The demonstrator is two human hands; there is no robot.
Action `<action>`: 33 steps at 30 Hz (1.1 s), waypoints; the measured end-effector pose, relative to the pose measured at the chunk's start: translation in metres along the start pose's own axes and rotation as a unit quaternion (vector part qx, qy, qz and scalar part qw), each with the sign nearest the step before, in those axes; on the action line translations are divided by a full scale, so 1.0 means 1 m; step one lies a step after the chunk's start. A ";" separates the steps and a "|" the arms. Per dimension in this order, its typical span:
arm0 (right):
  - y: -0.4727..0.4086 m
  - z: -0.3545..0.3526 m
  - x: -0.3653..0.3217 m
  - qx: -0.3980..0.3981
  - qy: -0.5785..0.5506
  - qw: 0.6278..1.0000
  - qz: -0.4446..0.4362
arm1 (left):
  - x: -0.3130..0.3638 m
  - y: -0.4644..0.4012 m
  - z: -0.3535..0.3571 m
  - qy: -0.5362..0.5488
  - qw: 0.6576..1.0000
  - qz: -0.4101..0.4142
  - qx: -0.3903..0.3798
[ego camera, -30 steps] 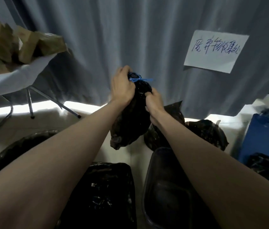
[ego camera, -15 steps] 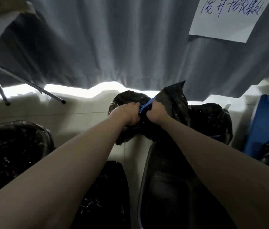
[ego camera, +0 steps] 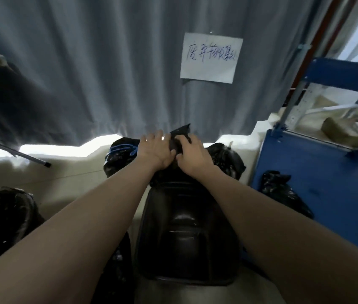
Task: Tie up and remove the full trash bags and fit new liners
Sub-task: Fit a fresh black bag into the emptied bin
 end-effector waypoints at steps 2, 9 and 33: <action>0.018 -0.018 0.016 -0.001 0.014 1.000 0.016 | 0.030 0.005 -0.013 -0.005 1.000 0.017 0.001; 0.085 -0.065 0.116 -0.002 0.032 0.993 0.115 | 0.151 0.014 -0.019 0.020 0.995 0.101 -0.011; 0.169 -0.085 0.254 0.034 -0.023 0.954 0.296 | 0.289 0.061 0.068 0.075 0.967 0.212 -0.124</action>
Point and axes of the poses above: each hand's wrist, its own y-axis away from the middle knuckle, its own z-axis out of the palm, x = y × z, the point moved 3 cm from there along -y, towards the middle knuckle, and after that the axes turned 1 degree about -x, right-handed, at the moved point
